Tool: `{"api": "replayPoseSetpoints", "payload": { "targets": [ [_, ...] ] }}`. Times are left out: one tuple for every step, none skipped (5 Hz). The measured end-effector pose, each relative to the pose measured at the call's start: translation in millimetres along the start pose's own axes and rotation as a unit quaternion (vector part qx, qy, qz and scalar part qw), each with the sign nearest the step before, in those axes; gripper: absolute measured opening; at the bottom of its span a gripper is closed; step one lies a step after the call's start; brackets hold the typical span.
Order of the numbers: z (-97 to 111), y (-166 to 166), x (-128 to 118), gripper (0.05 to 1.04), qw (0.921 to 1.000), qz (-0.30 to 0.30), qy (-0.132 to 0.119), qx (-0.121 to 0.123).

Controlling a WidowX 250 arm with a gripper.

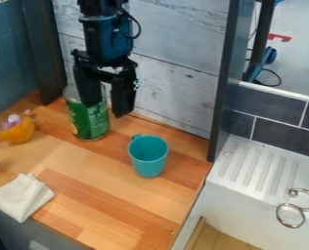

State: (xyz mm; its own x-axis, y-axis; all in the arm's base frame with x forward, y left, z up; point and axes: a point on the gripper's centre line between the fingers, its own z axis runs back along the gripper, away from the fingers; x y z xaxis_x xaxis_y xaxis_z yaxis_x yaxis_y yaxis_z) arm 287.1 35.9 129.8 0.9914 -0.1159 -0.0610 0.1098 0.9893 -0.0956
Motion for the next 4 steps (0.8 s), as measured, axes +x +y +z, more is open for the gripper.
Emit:
{"api": "replayPoseSetpoints", "payload": {
  "targets": [
    [-8.8, 1.1, -0.4, 1.007, 0.9999, 0.002, 0.013, -0.002],
    [-25.3, 4.2, 17.9, 1.007, 0.9994, -0.006, -0.005, 0.035],
    [-38.3, 3.9, 34.2, 1.007, 0.9985, 0.000, -0.030, 0.045],
    [-61.3, 4.4, 41.6, 1.007, 0.9991, 0.018, -0.022, 0.031]
  ]
}}
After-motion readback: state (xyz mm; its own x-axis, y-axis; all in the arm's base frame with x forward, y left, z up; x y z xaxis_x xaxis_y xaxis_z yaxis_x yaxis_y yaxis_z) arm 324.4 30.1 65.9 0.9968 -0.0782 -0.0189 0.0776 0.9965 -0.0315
